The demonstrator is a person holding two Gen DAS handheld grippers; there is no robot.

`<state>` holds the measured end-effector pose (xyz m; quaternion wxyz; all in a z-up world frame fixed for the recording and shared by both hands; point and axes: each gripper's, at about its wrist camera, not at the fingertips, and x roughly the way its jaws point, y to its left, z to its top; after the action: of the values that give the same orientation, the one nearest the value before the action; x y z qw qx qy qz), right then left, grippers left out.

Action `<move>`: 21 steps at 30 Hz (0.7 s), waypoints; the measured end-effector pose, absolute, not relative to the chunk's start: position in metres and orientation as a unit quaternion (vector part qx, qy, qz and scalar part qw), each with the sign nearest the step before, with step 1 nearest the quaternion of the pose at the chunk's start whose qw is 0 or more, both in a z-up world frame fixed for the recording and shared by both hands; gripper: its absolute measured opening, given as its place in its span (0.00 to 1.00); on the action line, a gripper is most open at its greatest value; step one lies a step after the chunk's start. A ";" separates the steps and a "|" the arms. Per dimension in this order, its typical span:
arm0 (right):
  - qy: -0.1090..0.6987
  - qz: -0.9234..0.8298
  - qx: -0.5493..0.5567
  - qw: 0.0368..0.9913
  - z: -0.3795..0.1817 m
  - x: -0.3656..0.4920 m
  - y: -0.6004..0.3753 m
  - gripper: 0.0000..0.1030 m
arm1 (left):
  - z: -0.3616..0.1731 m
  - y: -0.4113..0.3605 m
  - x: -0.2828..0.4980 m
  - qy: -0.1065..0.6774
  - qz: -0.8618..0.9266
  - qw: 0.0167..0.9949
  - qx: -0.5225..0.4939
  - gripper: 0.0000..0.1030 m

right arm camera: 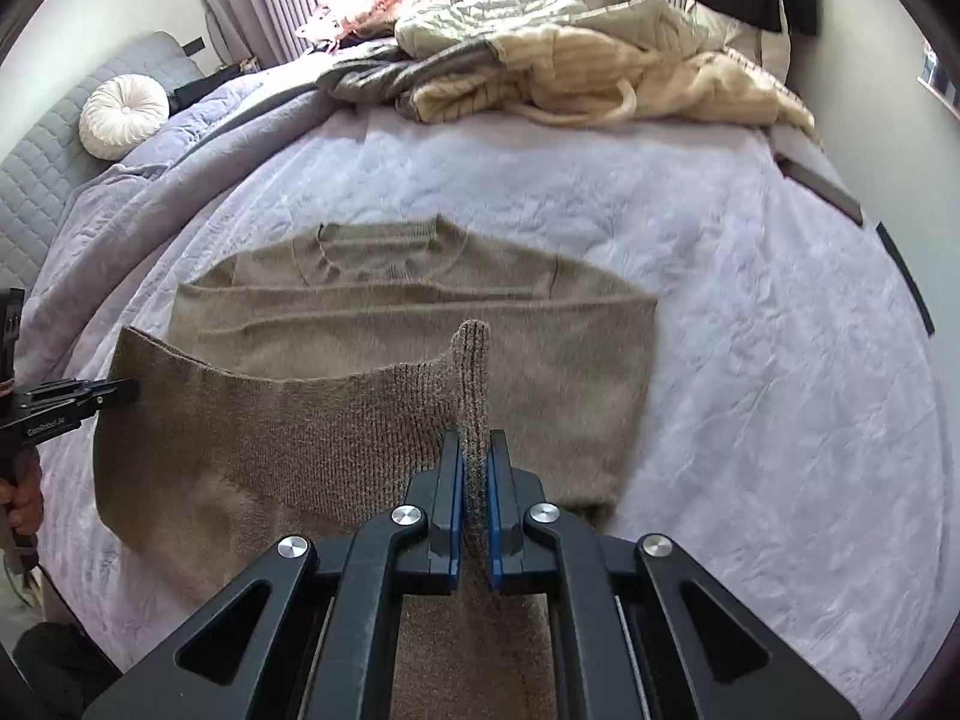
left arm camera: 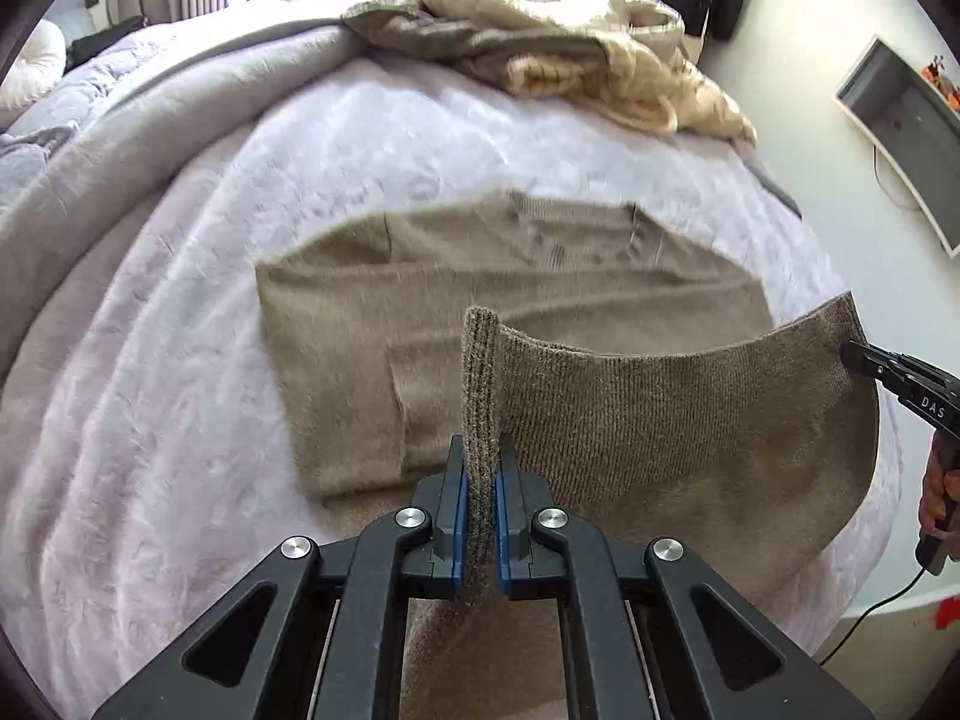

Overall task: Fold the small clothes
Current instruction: 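Fold the hem up over the body toward the collar with both tools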

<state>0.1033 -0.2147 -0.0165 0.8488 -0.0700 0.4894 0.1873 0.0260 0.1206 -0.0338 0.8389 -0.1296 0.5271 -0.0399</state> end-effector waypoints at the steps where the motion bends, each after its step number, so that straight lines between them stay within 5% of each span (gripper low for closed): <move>1: 0.480 0.188 -0.074 0.853 -0.010 0.107 -0.213 0.07 | -0.029 0.121 0.032 0.518 -0.037 0.845 -0.128 0.08; 11: 0.439 0.174 -0.091 0.877 -0.020 0.195 -0.181 0.07 | -0.044 0.147 0.111 0.476 0.016 0.868 -0.142 0.08; 21: 0.496 0.143 -0.112 0.849 -0.109 0.257 -0.168 0.07 | -0.122 0.148 0.151 0.521 0.076 0.842 -0.117 0.09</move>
<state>0.2573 -0.1679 -0.1094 0.8491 -0.1123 0.4961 0.1426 0.1509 0.1475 -0.1224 0.8418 -0.1169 0.5215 0.0765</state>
